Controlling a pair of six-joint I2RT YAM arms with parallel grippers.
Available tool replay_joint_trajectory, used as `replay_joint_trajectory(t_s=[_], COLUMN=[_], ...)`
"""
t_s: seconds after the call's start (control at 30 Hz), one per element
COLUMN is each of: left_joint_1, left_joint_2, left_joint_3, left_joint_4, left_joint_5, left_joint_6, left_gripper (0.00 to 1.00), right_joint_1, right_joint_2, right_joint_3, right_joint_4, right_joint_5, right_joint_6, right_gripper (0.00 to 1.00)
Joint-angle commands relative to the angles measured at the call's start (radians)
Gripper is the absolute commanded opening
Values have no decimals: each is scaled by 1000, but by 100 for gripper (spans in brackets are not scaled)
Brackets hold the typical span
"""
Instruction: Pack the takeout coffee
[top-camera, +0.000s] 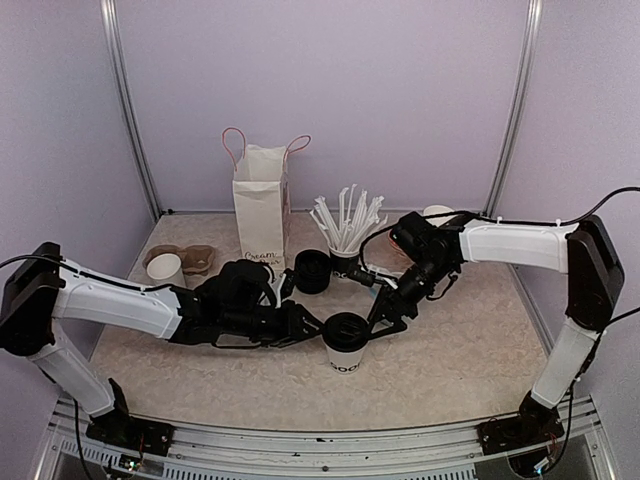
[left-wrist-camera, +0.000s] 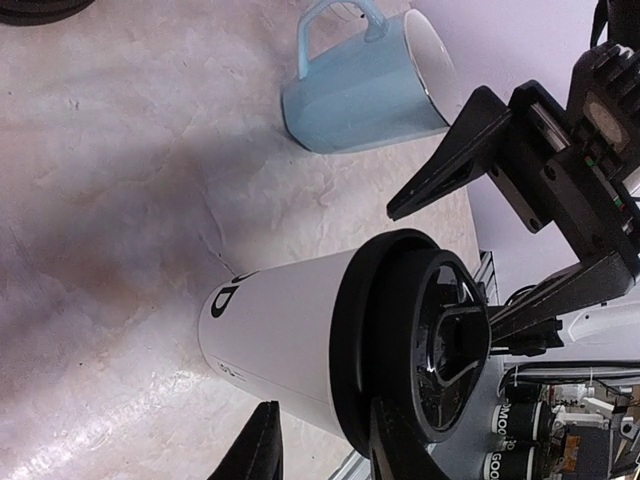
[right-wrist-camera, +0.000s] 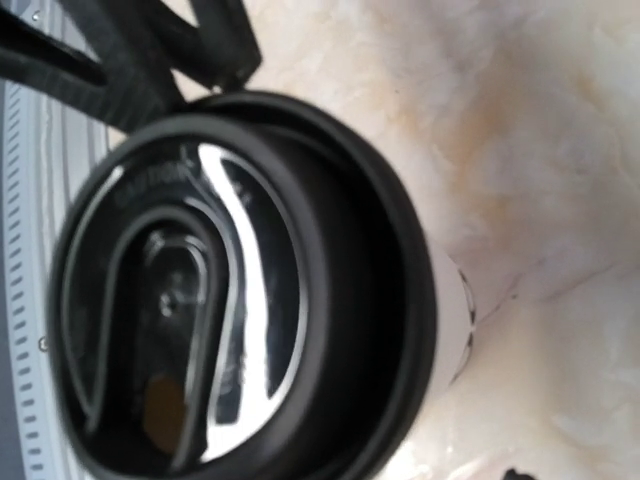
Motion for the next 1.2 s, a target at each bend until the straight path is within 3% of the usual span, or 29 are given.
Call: replay_joint_trajectory(t_s=[0.0,0.37,0.73,1.03,1.17], left_joint_1=[13,18,49,46,26], left_joint_2=[17,90,180,209,151], left_joint_3=[29,6,-81,-103,-67], left_joint_4=[-8,-19,-43,-14,-29], left_joint_5=[7,47,121,152,110], left_joint_6=[29,32,32,29,46], left_gripper=[30,23,18,14,14], right_joint_1=[-6,-8,-8,-8,-9], right_joint_2=[35,88,144,121,85], right_joint_3=[31,28,6,-5,8], right_joint_4=[12,34,85,89,64], right_joint_5=[21,67,225,236,188], right_joint_6=[22,44,73,64,38], right_gripper=[30,24,17,16,18])
